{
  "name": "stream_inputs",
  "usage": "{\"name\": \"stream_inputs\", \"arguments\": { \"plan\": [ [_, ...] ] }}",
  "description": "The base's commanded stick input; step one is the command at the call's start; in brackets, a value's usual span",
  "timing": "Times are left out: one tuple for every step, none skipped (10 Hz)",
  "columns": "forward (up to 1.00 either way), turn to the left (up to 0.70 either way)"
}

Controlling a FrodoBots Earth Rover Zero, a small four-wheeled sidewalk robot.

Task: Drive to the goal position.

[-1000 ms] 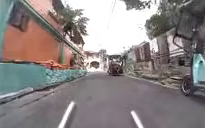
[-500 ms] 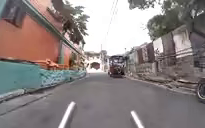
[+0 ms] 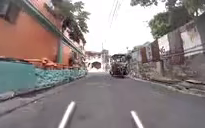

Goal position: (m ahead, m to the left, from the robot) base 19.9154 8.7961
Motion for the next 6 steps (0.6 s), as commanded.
{"name": "stream_inputs", "arguments": {
  "plan": [
    [0.85,0.0],
    [0.85,0.0],
    [0.85,0.0],
    [0.85,0.0],
    [0.85,0.0],
    [0.85,0.0]
  ]
}}
